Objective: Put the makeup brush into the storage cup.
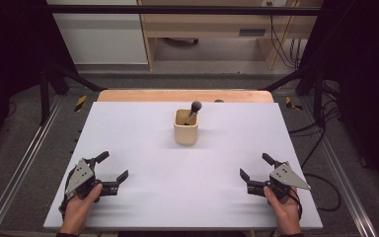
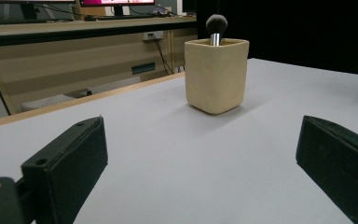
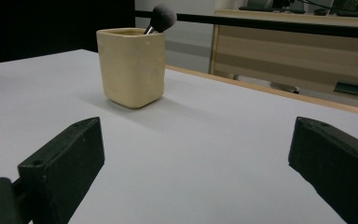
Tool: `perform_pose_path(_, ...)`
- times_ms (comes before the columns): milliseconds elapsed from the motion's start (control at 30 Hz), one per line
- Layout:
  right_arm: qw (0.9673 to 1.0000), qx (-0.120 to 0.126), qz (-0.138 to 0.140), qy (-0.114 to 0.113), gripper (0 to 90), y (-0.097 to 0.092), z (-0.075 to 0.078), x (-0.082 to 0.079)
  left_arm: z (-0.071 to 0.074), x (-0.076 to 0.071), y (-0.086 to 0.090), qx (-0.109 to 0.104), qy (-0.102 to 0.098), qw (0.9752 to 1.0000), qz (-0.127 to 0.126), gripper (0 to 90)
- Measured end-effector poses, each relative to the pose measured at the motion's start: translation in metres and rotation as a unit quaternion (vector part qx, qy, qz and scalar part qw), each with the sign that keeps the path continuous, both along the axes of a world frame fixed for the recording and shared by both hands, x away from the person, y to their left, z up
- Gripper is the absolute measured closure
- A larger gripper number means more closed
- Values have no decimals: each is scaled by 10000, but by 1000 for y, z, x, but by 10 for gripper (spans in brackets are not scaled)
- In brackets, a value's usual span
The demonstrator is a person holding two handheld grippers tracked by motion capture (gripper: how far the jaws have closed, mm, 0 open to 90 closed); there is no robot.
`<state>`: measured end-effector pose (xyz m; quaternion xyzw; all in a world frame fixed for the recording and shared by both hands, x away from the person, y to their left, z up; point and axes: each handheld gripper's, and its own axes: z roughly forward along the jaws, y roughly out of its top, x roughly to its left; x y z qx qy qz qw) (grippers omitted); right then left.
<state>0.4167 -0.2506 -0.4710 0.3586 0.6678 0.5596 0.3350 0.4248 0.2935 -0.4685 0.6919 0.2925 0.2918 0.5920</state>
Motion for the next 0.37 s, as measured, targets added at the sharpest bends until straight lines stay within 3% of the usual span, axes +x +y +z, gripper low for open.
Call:
perform_pose_path(167, 10000, 71, -56, 22, 36, -3, 0, -1, 0, -3, 1, 78, -118, 9999, 16, 17)
perform_pose_path(367, 9999, 77, -141, 12, 37, -4, -2, 0, 3, -5, 6, -84, -215, 9997, 55, 17)
